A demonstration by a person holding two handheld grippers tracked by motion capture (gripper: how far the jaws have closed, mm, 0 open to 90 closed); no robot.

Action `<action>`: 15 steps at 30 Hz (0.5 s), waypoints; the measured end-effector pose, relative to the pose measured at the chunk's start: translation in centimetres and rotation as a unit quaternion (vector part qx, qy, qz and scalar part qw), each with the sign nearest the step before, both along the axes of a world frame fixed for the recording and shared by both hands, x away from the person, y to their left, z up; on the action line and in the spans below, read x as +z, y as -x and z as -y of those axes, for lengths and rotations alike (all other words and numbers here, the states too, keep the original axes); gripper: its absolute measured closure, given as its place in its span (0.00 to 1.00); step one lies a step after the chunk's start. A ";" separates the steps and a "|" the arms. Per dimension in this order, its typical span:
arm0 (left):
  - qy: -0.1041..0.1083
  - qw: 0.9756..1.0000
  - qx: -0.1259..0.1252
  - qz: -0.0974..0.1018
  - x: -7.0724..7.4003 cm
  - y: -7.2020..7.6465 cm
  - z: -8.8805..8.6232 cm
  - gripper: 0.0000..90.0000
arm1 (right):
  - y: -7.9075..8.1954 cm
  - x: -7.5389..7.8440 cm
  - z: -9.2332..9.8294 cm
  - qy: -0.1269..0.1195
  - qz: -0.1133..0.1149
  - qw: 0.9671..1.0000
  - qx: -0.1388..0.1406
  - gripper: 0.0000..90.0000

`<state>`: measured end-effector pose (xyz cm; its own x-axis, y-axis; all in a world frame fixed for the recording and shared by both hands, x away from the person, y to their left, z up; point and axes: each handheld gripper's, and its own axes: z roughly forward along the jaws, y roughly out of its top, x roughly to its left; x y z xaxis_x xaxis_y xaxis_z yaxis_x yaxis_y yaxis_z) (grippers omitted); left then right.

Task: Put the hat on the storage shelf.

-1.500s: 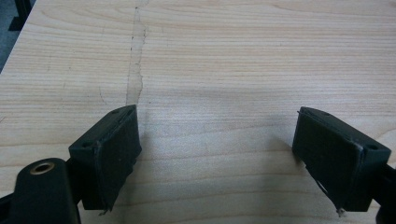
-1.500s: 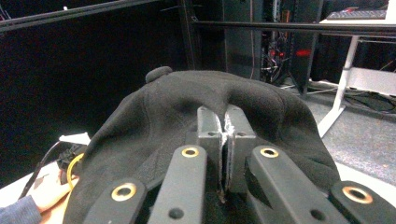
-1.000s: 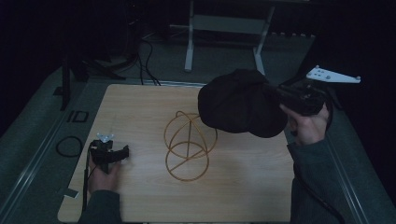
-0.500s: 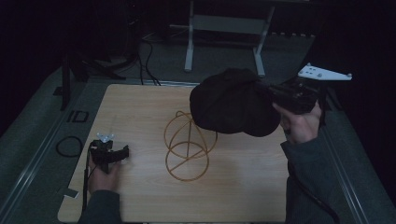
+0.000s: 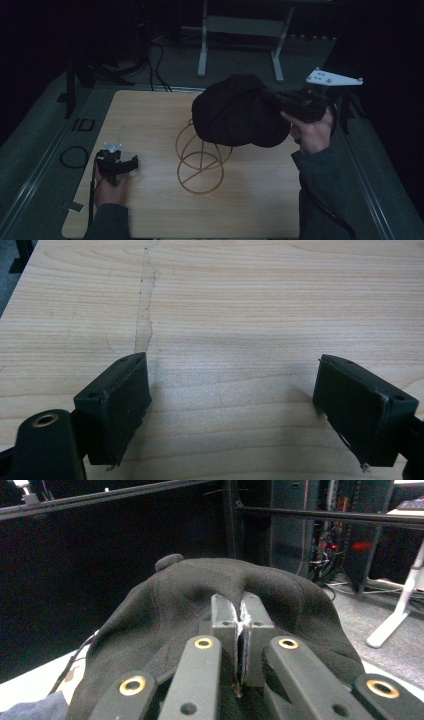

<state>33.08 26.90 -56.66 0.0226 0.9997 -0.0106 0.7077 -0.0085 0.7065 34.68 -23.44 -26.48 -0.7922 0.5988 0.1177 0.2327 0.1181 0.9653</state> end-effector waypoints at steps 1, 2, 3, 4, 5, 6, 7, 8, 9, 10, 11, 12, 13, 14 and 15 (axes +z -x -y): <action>0.000 1.000 0.000 0.000 0.0 0.0 0.0 0.16 | 0.0 -0.1 -0.2 0.000 0.000 1.000 0.004 0.97; 0.001 1.000 0.000 0.001 0.0 0.0 0.0 0.16 | -0.1 -0.1 -0.4 0.001 0.000 1.000 0.006 0.97; 0.000 1.000 0.000 0.000 0.0 0.0 0.0 0.16 | -0.1 -0.2 -0.7 0.002 0.000 1.000 0.008 0.97; 0.001 1.000 0.000 0.001 0.0 0.0 0.0 0.16 | -0.1 -0.2 -0.9 0.003 -0.001 1.000 0.011 0.97; 0.000 1.000 0.000 0.000 0.0 0.0 0.0 0.16 | -0.1 -0.3 -1.1 0.005 -0.001 1.000 0.013 0.97; 0.000 1.000 0.000 0.000 0.0 0.0 0.0 0.16 | -0.1 -0.3 -1.4 0.006 -0.001 1.000 0.016 0.97; 0.000 1.000 0.000 0.000 0.0 0.0 0.0 0.16 | -0.1 -0.4 -1.6 0.007 -0.002 1.000 0.018 0.97; 0.000 1.000 0.000 0.000 0.0 0.0 0.0 0.16 | -0.1 -0.4 -1.6 0.007 -0.002 1.000 0.018 0.97; 0.000 1.000 0.000 0.000 0.0 0.0 0.0 0.16 | -0.1 -0.5 -1.8 0.008 -0.003 1.000 0.020 0.97; 0.001 1.000 0.000 0.001 0.0 0.0 0.0 0.16 | -0.1 -0.7 -2.4 0.011 -0.004 1.000 0.026 0.97; 0.001 1.000 0.000 0.001 0.0 0.0 0.0 0.16 | -0.2 -0.7 -2.6 0.012 -0.004 1.000 0.029 0.97; 0.000 1.000 0.000 0.000 0.0 0.0 0.0 0.16 | -0.2 -0.8 -2.9 0.014 -0.004 0.999 0.031 0.97; 0.000 1.000 0.000 0.000 0.0 0.0 0.0 0.16 | -0.2 -0.9 -3.1 0.015 -0.005 0.999 0.034 0.97; 0.000 1.000 0.000 0.000 0.0 0.0 0.0 0.16 | -0.2 -1.0 -3.3 0.016 -0.006 0.999 0.036 0.97; 0.000 1.000 0.000 0.000 0.0 0.0 0.0 0.16 | -0.2 -1.1 -3.5 0.017 -0.006 0.999 0.039 0.97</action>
